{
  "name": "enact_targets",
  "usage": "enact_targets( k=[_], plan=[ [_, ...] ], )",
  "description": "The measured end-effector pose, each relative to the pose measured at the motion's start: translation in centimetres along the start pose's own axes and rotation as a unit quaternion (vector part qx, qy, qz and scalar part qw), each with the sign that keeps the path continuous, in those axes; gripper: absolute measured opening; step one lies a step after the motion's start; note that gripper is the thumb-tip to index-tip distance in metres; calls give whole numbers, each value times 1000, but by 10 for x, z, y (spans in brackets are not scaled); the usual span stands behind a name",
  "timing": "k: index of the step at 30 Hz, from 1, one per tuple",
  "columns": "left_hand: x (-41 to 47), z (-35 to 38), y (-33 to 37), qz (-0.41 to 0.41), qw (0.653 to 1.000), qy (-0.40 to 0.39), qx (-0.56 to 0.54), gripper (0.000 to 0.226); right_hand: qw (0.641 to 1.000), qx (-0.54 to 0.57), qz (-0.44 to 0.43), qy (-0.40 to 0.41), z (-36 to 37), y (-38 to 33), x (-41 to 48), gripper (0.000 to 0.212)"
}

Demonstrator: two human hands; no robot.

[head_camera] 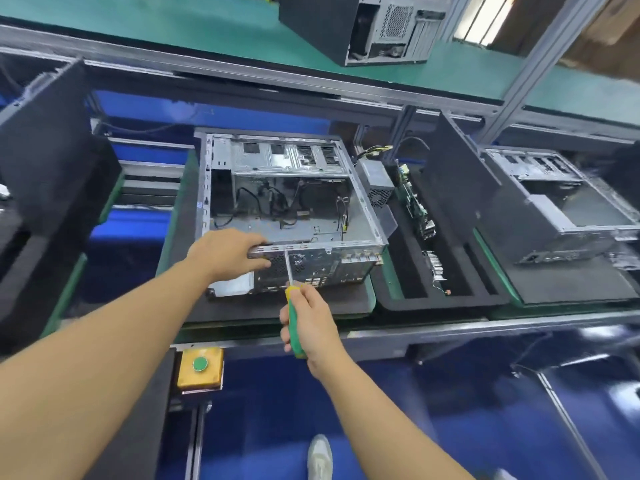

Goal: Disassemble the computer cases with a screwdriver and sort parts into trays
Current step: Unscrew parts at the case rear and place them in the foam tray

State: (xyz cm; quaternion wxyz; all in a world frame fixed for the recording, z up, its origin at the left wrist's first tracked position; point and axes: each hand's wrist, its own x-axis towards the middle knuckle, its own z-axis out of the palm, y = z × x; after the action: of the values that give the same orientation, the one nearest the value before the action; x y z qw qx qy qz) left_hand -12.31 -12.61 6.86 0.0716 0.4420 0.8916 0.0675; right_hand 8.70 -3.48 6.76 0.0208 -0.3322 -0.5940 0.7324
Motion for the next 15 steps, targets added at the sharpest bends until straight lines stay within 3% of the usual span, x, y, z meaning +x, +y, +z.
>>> enact_targets(
  k=[6,15],
  plan=[
    [-2,1,2,24,998,50,-17,43,1000,-25,3,-3,17,11,-4,26],
    [-2,2,2,27,998,50,-28,43,999,-44,15,1,25,13,-1,27]
  ],
)
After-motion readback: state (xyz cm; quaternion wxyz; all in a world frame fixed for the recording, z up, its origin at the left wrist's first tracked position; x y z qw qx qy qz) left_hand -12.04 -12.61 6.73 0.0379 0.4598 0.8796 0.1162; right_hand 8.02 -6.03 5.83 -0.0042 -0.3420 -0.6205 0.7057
